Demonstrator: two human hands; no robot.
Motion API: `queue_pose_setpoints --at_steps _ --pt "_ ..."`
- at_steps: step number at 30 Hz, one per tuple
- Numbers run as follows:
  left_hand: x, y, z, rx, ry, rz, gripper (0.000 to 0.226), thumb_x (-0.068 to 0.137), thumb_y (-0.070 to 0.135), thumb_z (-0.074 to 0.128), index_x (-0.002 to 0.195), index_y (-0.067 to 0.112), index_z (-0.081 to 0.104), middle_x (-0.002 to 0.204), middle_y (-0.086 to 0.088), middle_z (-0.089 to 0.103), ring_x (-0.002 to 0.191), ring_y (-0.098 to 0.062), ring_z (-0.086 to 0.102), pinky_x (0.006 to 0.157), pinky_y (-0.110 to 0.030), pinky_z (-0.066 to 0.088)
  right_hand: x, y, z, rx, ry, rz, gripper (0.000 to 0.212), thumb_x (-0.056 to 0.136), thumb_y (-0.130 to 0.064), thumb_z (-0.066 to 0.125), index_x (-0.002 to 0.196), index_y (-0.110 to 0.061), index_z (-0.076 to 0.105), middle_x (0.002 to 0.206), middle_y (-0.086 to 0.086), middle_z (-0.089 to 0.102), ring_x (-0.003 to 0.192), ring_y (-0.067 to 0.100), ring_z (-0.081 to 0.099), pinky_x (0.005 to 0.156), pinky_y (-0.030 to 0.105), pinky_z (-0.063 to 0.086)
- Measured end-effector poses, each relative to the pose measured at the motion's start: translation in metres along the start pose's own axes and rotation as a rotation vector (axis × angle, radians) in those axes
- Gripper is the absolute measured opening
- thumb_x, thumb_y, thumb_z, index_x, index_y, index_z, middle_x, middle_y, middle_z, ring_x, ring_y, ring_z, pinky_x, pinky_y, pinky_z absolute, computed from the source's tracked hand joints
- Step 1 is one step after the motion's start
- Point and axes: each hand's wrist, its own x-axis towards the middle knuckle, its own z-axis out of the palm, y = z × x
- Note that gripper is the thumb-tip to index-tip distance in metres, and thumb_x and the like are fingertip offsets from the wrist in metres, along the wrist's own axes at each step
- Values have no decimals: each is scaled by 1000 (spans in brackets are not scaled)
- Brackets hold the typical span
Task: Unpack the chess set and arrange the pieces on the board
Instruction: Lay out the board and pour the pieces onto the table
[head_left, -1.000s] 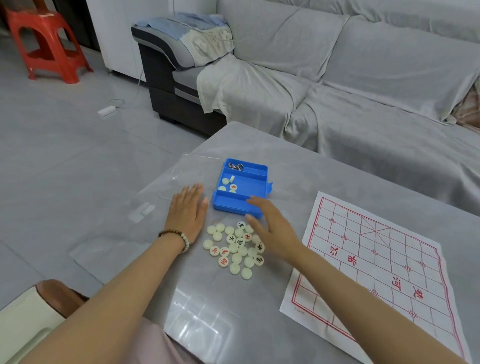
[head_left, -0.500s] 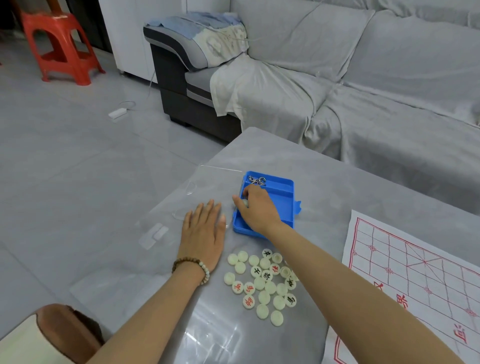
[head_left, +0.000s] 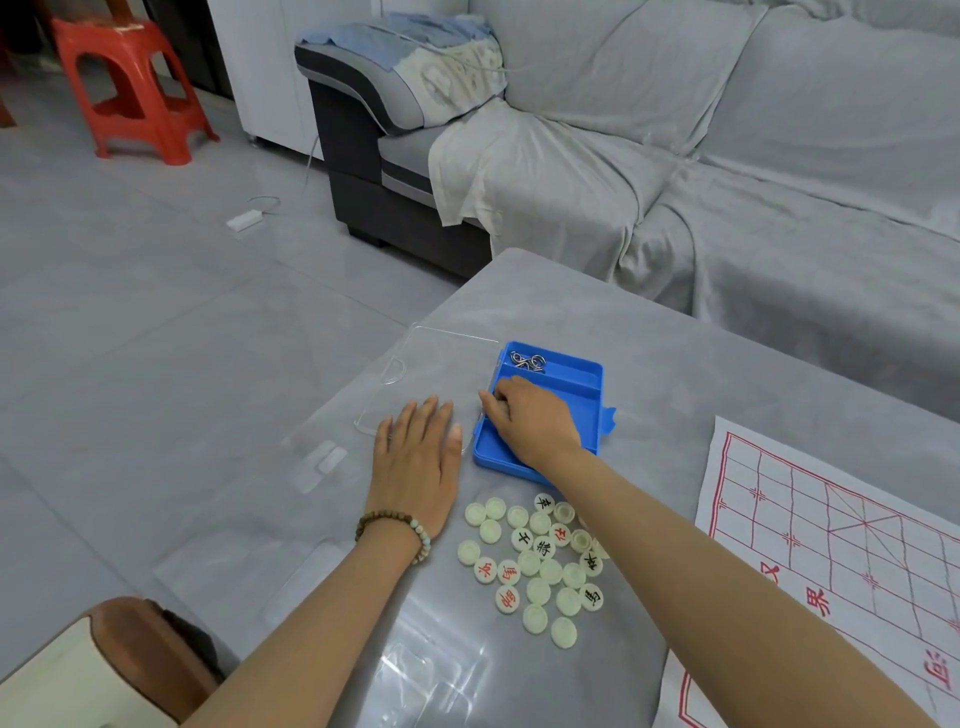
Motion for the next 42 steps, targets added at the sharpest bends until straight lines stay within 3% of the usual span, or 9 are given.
queue_pose_setpoints --at_steps 11,14,18,22,25,28,32,39,42 --pt "0 0 0 18 8 13 82 78 52 -17 145 25 22 153 6 18 142 -11 8 114 -30 -2 -2 4 0 105 32 -35 37 95 -43 42 74 -15 54 72 -2 55 67 17 51 60 29 37" --pt "0 -1 0 9 6 18 81 79 52 -16 145 25 22 153 6 18 142 -11 9 114 -30 -2 -1 2 0 37 27 -37 42 97 -42 38 62 -18 42 57 -3 46 59 19 46 56 31 32" --pt "1 0 -1 10 -13 10 57 96 43 1 145 24 22 153 6 17 142 -11 8 115 -30 -2 1 1 2 -55 44 -30 50 99 -40 32 55 -17 36 51 -2 40 50 18 40 52 31 29" --pt "1 0 -1 -10 -4 11 50 98 36 10 144 24 25 153 6 20 142 -11 9 115 -30 -1 2 -1 -15 312 165 105 55 99 -36 38 50 -15 25 46 -1 27 46 14 25 50 30 24" --pt "1 -2 -3 -203 79 23 49 99 35 13 141 21 33 147 2 33 139 -13 20 115 -29 6 -17 -20 -28 412 241 67 54 98 -33 40 50 -17 23 46 -2 26 47 15 25 51 33 25" --pt "-6 -3 -16 -616 165 -31 46 96 35 22 133 18 45 135 4 46 127 -7 35 107 -21 22 -61 -56 -22 214 18 -81 48 97 -35 41 54 -21 30 51 0 40 55 20 39 56 30 27" --pt "-24 -24 -36 -902 192 -173 38 99 30 24 124 21 52 131 5 50 121 -5 41 103 -18 26 -102 -79 8 -28 -130 -254 30 99 -38 34 78 -20 45 92 9 64 87 30 59 63 35 30" --pt "-80 -69 -50 -440 66 -27 41 100 35 24 131 21 47 135 7 47 127 -8 37 106 -19 21 -94 -73 24 10 -69 -407 21 92 -30 50 96 -11 55 101 8 55 94 28 53 74 28 24" --pt "-86 -54 -46 -242 -35 136 62 90 47 13 141 19 33 144 4 37 133 -10 31 109 -18 14 -102 -59 12 133 -62 -393 26 89 -29 51 112 -17 56 114 -1 57 104 19 52 84 26 31"
